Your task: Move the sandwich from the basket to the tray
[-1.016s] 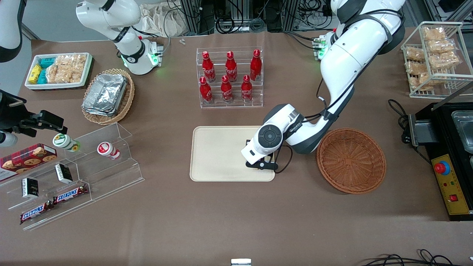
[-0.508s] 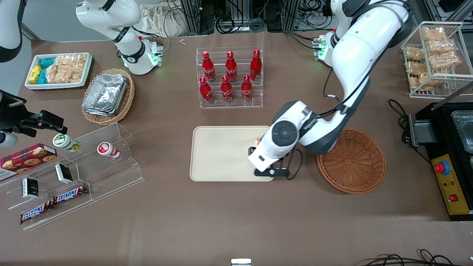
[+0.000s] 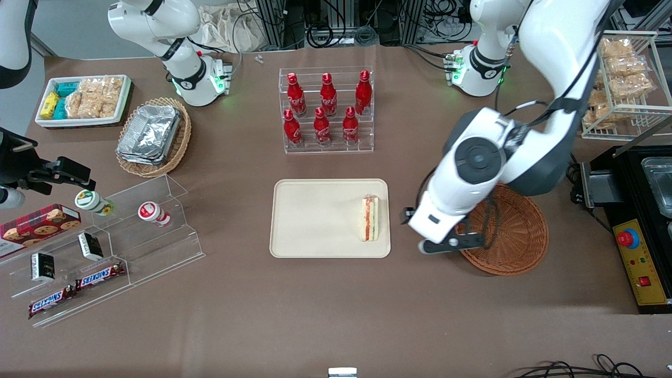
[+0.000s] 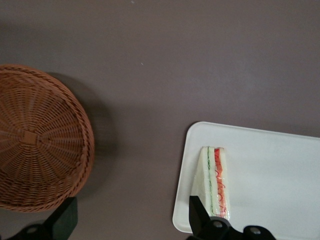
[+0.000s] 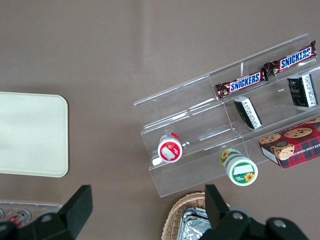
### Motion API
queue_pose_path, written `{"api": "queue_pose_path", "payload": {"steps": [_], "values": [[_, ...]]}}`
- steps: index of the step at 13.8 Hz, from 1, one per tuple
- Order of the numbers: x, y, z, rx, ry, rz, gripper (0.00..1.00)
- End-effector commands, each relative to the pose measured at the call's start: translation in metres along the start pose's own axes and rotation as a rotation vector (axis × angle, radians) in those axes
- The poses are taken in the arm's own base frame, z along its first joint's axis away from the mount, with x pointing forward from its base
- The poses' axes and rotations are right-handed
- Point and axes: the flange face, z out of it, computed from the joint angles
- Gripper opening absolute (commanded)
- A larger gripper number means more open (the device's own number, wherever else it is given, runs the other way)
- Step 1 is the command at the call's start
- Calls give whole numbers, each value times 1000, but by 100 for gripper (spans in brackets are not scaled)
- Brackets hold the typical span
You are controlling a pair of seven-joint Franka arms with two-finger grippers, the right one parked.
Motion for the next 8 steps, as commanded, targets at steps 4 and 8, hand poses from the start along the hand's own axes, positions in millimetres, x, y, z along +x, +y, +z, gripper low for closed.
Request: {"api": "queue_pose_path", "payload": {"steps": [4, 8], "values": [[28, -112, -45, 2, -46, -49, 100], [32, -193, -76, 0, -105, 51, 100]]}}
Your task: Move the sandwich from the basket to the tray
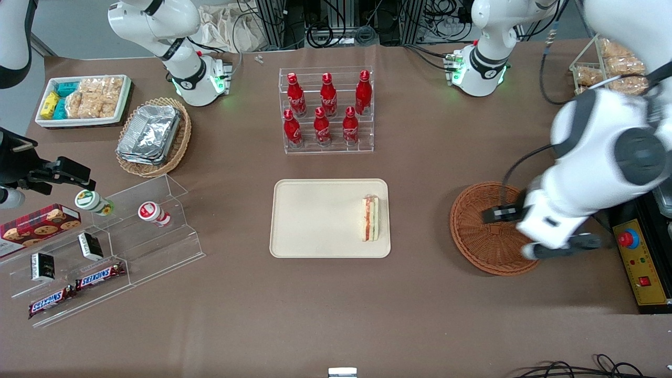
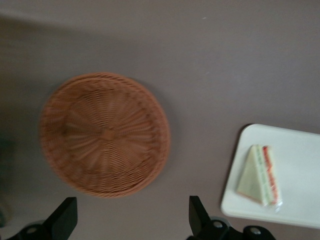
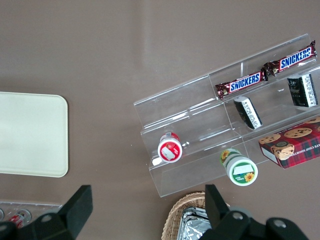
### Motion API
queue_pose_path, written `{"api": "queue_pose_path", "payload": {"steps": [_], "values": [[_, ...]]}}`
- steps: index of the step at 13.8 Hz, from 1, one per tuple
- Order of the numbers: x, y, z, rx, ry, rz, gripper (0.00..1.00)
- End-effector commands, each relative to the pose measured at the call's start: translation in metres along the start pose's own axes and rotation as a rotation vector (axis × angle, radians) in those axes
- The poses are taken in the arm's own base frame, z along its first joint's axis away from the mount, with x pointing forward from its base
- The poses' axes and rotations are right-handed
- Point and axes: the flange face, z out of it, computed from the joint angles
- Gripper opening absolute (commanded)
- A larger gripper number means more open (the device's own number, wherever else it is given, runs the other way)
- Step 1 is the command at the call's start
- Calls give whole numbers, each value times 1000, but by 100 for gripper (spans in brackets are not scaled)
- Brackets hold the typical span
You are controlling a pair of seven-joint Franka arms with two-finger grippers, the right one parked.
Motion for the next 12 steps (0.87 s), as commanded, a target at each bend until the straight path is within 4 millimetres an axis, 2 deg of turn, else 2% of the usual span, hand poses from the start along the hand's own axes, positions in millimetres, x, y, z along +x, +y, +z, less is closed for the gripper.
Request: {"api": "queue_pose_path", "payload": {"steps": [1, 3, 7, 9, 12], "values": [[-13, -34, -18, 26, -31, 77, 100], [-10, -57, -20, 28, -42, 104, 100], [-7, -61, -22, 34, -36, 96, 100], [-1, -83, -19, 41, -38, 56, 100], [3, -87, -28, 38, -17, 34, 100]]}}
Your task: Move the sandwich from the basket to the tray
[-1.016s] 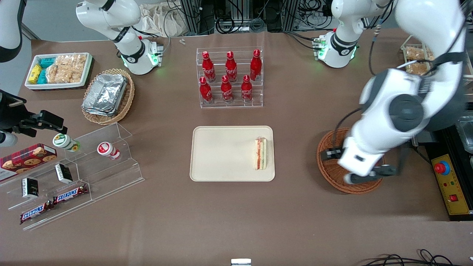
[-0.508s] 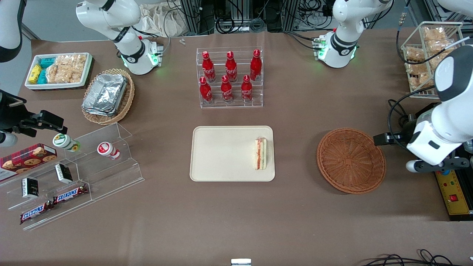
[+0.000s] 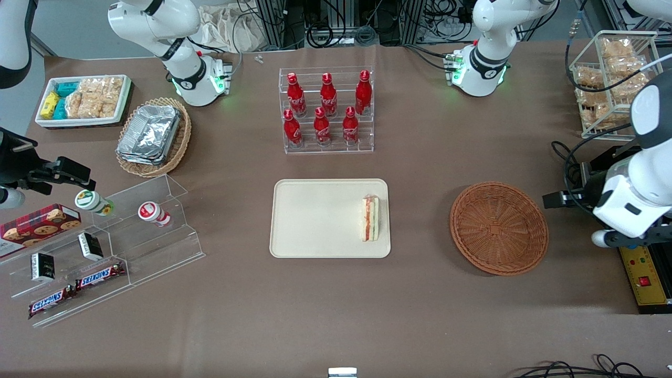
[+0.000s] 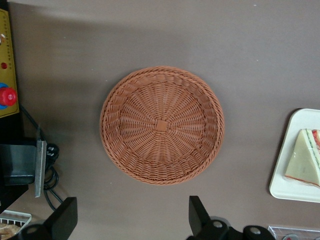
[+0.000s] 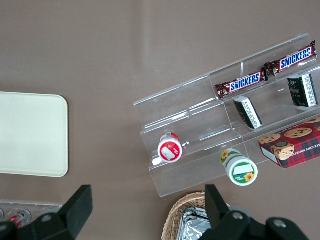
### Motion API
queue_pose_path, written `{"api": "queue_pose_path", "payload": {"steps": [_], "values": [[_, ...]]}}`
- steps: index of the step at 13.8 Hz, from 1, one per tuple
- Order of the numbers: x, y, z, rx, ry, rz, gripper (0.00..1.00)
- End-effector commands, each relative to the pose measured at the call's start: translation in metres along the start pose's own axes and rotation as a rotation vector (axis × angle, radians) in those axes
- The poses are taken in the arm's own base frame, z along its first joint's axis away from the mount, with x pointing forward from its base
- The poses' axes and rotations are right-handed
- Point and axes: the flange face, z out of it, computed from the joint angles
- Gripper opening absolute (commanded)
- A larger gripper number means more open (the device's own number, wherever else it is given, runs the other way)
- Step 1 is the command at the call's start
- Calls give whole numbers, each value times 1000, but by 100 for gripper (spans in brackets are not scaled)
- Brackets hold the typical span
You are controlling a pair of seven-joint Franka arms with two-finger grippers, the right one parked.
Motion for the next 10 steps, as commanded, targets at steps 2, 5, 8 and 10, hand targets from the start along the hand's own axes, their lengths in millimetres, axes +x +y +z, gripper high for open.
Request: {"api": "queue_pose_path", "payload": {"steps": [2, 5, 8, 10], "values": [[-4, -1, -13, -1, 18, -2, 100], [-17, -3, -17, 21, 11, 11, 100], [-27, 11, -23, 29, 37, 36, 100], [-33, 13, -19, 45, 27, 83, 100]]}}
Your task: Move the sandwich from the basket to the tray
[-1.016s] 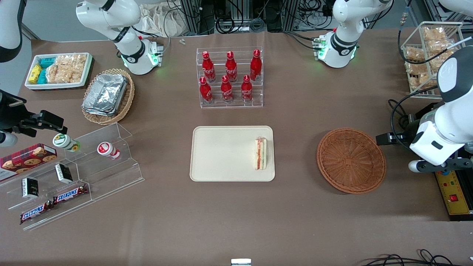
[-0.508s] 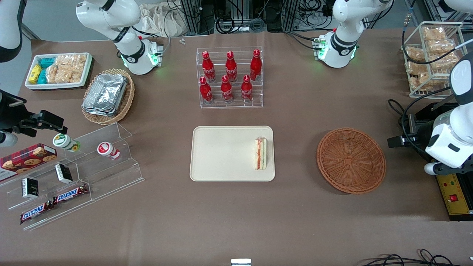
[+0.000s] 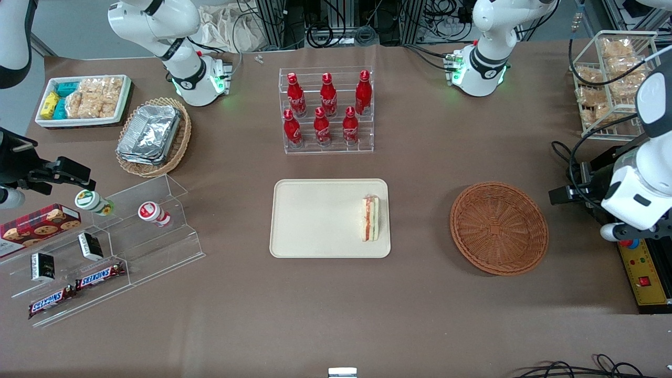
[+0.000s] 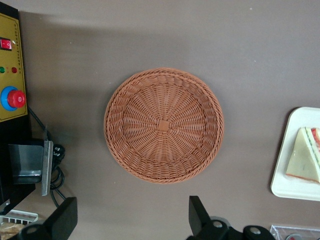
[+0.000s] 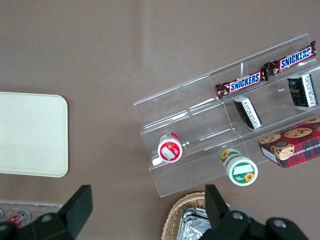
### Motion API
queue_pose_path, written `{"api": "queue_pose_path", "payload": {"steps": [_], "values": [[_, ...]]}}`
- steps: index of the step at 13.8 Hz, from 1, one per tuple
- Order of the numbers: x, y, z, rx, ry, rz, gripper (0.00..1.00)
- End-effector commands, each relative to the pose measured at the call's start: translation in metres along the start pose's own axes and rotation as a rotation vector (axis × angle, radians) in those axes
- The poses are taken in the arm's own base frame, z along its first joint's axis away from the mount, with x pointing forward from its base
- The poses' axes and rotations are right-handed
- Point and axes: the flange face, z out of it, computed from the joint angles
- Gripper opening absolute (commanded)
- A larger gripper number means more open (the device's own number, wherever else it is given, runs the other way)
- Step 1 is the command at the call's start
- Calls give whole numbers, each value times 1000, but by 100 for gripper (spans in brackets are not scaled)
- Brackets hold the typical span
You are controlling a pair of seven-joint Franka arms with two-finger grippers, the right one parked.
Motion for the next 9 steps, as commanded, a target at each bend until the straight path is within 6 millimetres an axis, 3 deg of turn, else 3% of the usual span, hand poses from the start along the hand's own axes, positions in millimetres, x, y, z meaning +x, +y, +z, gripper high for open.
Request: {"api": "queue_pose_path", "payload": {"steps": [1, 5, 9], "values": [[-17, -1, -1, 14, -3, 64, 100], [-19, -7, -1, 5, -8, 65, 100], [-7, -7, -7, -4, 7, 65, 100]]}}
